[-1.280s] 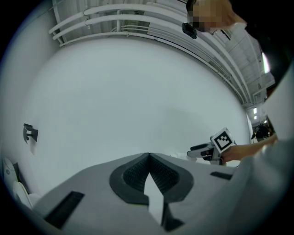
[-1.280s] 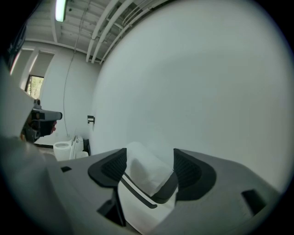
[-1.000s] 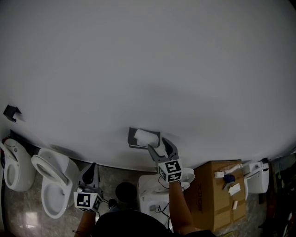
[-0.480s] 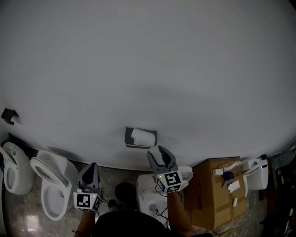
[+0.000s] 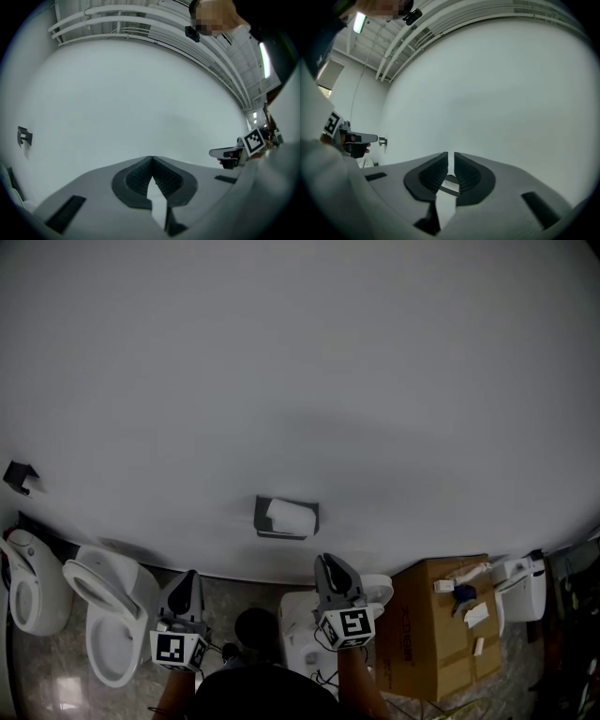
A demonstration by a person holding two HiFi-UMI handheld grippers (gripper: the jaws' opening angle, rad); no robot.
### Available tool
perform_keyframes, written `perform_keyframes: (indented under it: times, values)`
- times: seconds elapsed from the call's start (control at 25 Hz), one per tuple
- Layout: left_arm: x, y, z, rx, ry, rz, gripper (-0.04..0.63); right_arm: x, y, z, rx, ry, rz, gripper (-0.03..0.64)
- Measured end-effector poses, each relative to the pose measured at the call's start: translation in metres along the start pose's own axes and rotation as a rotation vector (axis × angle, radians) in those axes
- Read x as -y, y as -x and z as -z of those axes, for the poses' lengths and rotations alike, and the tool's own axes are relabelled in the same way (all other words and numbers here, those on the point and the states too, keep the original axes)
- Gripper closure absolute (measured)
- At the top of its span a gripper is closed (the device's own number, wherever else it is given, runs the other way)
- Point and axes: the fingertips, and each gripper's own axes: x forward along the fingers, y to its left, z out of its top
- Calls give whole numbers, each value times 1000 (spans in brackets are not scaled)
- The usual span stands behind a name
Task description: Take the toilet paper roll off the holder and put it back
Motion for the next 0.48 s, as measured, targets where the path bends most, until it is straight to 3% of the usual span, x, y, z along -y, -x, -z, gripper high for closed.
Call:
perform_keyframes:
  times: [0.2, 0.48]
  values:
    - [2, -1, -13, 12, 6, -2, 592, 4, 22, -13, 65, 40, 58, 612]
    - [5, -2, -16, 40, -5, 16, 592, 16, 39, -22, 102, 32, 123, 614]
